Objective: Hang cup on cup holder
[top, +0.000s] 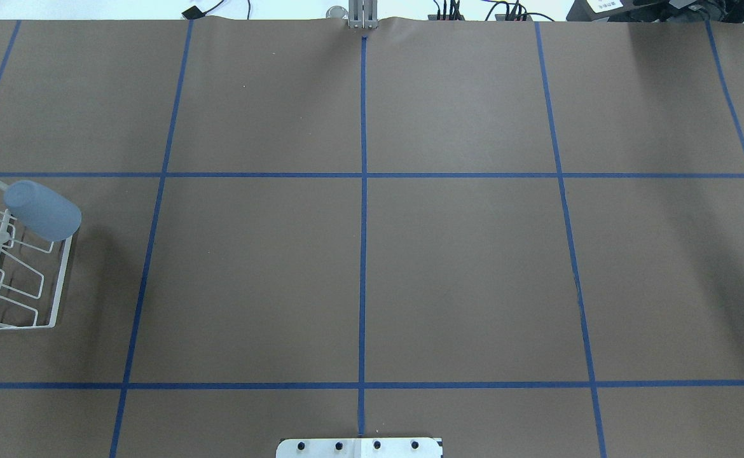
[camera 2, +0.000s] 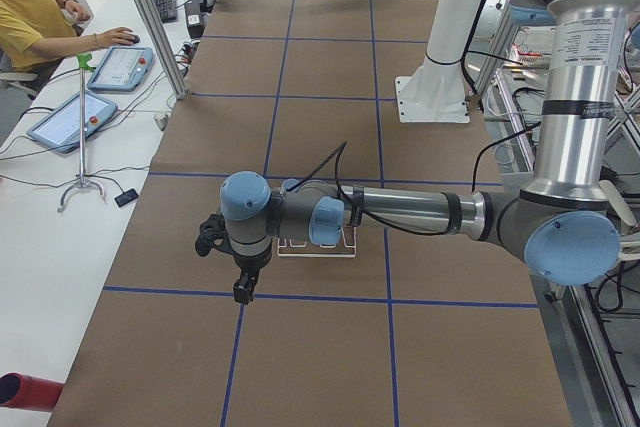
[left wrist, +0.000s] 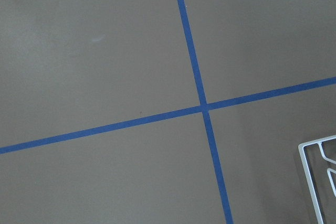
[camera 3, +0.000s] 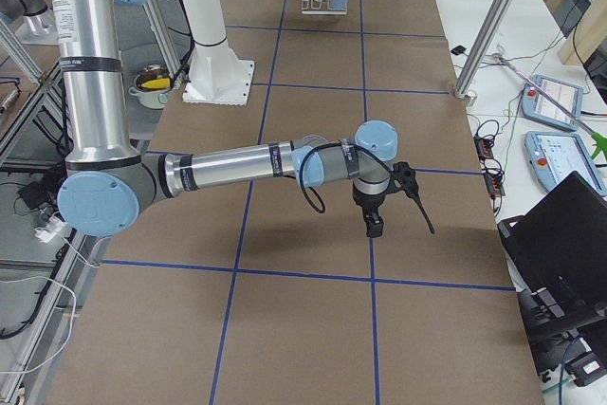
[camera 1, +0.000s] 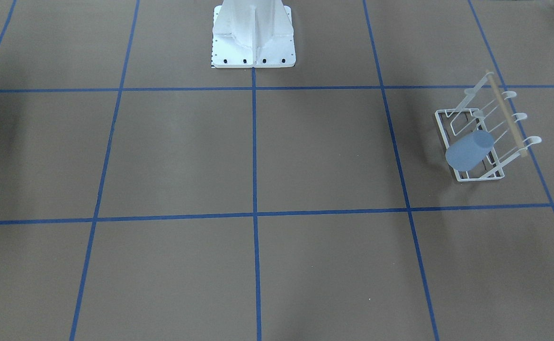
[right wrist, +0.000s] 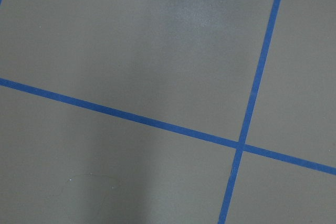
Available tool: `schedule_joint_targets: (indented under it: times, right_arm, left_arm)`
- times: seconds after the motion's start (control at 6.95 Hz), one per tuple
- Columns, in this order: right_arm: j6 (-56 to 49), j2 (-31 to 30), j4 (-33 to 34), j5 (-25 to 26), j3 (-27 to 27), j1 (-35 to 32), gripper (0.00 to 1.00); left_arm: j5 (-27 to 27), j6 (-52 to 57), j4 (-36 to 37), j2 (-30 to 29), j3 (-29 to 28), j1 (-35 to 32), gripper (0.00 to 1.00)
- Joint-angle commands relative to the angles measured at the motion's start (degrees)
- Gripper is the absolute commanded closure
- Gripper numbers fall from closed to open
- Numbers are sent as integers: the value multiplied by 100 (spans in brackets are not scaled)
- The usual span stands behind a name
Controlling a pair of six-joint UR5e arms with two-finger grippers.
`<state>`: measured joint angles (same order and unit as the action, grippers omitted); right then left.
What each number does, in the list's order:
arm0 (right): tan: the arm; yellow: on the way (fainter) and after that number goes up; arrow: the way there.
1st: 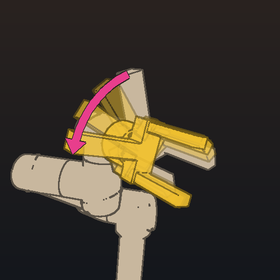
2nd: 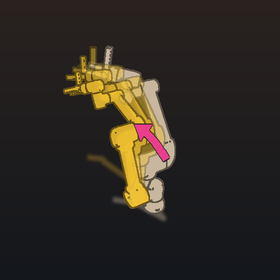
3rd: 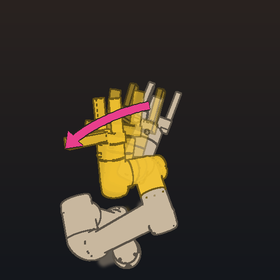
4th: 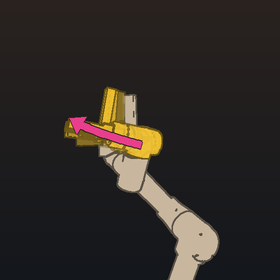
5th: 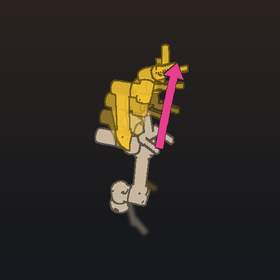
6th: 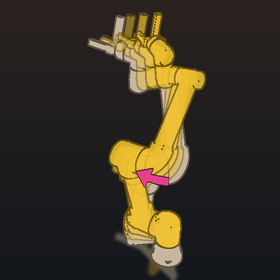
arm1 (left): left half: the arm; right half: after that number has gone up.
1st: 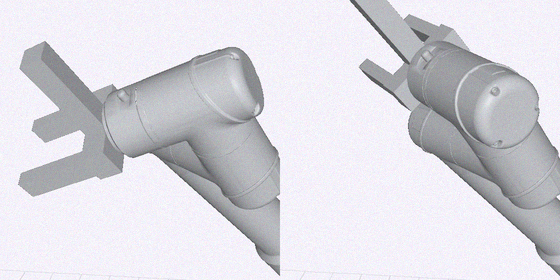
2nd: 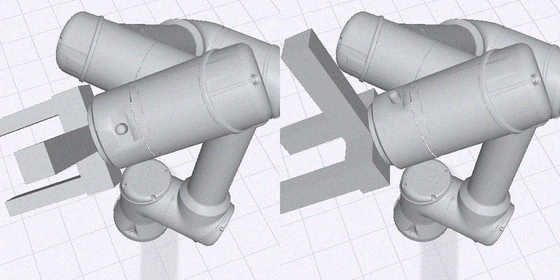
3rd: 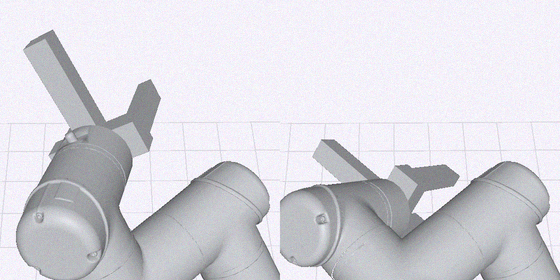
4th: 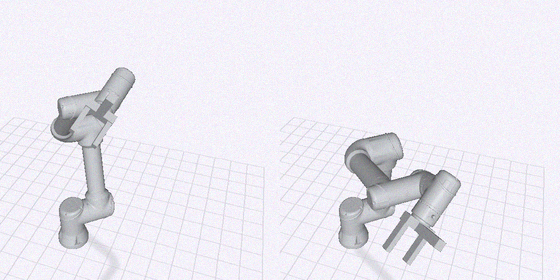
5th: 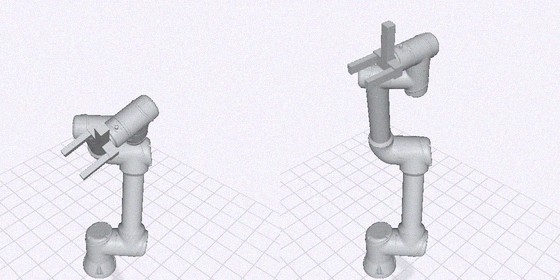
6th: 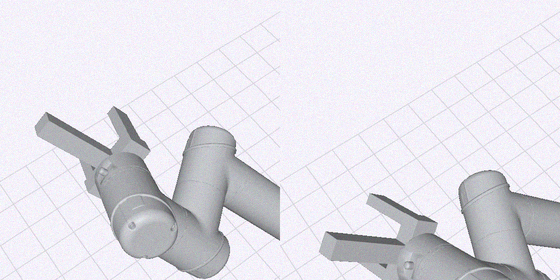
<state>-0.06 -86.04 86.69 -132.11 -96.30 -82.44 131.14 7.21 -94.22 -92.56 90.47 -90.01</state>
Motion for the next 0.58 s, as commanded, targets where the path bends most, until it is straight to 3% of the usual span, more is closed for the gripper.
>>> schedule_joint_targets:
  times: [0.0, 0.43]
  right_arm:
    - [-3, 0, -3, 1, 14, 0, 0]
    - [-12, -9, -3, 9, 15, 0, 0]
  left_arm:
    - [0, 0, 0, 2, 5, -8, 2]
    - [0, 0, 0, 37, 32, -8, 2]
